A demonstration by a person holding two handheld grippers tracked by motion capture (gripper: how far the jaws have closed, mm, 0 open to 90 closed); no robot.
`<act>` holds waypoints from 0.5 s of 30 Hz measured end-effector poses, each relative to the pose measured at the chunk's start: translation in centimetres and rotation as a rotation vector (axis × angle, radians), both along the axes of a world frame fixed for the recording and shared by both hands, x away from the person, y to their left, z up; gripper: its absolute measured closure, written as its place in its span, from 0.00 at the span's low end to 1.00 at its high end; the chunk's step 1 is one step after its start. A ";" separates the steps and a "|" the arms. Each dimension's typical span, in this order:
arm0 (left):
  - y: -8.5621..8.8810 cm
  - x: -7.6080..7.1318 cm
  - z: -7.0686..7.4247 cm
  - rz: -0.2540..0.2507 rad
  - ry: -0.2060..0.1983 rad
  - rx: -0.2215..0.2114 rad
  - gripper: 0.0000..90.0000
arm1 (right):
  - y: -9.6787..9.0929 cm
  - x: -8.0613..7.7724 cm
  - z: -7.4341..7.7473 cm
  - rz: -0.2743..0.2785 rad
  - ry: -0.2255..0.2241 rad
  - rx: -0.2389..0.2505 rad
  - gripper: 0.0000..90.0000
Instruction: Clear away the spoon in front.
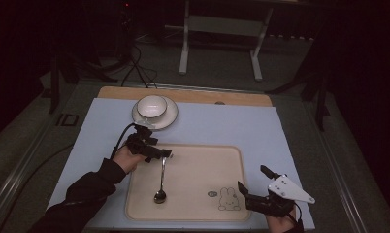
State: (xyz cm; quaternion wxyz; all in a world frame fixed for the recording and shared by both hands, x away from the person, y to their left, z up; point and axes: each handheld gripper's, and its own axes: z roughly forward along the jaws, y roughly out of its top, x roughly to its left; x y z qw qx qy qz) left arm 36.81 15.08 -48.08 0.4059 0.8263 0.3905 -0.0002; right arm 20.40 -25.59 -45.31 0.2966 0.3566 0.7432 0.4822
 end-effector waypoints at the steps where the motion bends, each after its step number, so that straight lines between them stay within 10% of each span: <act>1: 0.1 0.0 0.1 -0.015 -0.002 -0.008 0.10 | 0.0 0.0 0.0 0.000 0.000 0.001 0.12; 15: 1.7 -2.3 1.4 -0.063 -0.128 -0.117 0.00 | 0.0 0.0 0.0 0.002 0.003 0.000 0.12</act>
